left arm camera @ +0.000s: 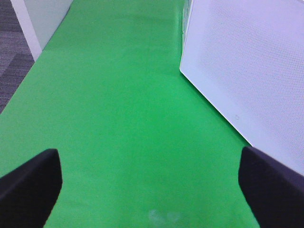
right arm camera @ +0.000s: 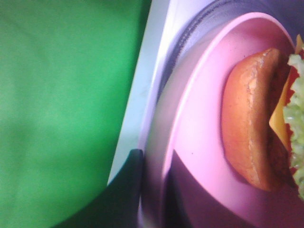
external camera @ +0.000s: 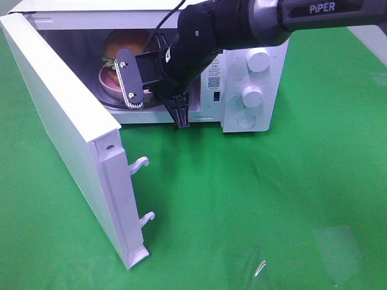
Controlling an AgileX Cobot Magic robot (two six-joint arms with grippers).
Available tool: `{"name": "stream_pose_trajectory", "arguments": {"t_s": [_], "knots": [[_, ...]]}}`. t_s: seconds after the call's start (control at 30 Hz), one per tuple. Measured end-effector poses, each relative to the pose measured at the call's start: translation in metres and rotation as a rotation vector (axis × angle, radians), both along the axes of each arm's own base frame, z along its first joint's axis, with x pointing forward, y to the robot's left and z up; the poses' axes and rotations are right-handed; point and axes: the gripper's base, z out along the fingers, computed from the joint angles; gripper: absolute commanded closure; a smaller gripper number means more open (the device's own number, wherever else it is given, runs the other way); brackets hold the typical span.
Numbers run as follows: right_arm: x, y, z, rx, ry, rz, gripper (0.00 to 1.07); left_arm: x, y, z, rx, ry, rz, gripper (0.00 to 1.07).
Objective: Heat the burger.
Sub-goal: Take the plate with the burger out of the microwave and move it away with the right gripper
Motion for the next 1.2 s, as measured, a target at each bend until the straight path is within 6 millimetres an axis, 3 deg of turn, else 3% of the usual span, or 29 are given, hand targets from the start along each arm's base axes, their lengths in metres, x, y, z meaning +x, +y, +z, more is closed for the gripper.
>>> {"name": "stream_pose_trajectory", "arguments": {"t_s": [0.3,0.6,1.2], "knots": [[-0.013,-0.014,-0.006,-0.009,-0.022,0.048,1.07,0.000,0.000,0.000,0.000,0.000,0.000,0.11],[-0.025,-0.023,0.001,0.051,-0.100,0.050,1.07,0.000,0.000,0.000,0.000,0.000,0.000,0.12],[-0.059,-0.048,-0.003,-0.002,-0.115,0.097,1.07,0.000,0.000,0.000,0.000,0.000,0.000,0.12]]}}
